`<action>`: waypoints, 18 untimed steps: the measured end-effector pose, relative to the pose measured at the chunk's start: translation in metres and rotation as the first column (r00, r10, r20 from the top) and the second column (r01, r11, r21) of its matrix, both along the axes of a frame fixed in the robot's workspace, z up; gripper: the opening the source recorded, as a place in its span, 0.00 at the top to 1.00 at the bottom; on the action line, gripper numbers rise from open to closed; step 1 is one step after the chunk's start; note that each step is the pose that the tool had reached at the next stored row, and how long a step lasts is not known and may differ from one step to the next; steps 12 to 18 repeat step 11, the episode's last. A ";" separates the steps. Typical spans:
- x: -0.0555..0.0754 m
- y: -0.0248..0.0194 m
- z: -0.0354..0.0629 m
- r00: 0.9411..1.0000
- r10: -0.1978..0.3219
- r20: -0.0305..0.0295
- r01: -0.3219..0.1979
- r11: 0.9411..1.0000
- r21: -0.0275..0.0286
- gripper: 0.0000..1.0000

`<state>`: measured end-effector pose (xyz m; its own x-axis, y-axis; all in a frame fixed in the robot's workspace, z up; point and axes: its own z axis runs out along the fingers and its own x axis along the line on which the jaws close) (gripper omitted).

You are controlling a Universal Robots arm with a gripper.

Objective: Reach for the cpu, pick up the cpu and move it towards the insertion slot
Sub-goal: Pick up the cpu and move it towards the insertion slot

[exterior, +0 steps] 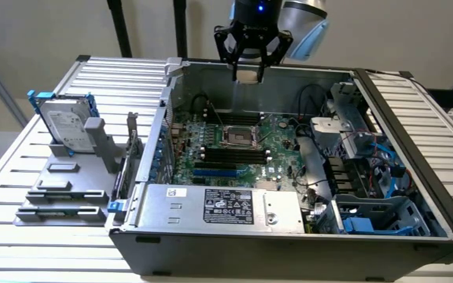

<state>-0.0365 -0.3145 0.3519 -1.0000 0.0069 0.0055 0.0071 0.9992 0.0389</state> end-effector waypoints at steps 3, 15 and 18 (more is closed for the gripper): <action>0.000 0.0024 0.0001 1.000 0.000 0.000 0.000 1.000 0.000 0.45; 0.000 0.0031 0.0001 1.000 0.000 0.000 0.000 1.000 0.000 0.45; 0.000 0.0031 0.0001 1.000 0.000 0.000 0.000 1.000 0.000 0.45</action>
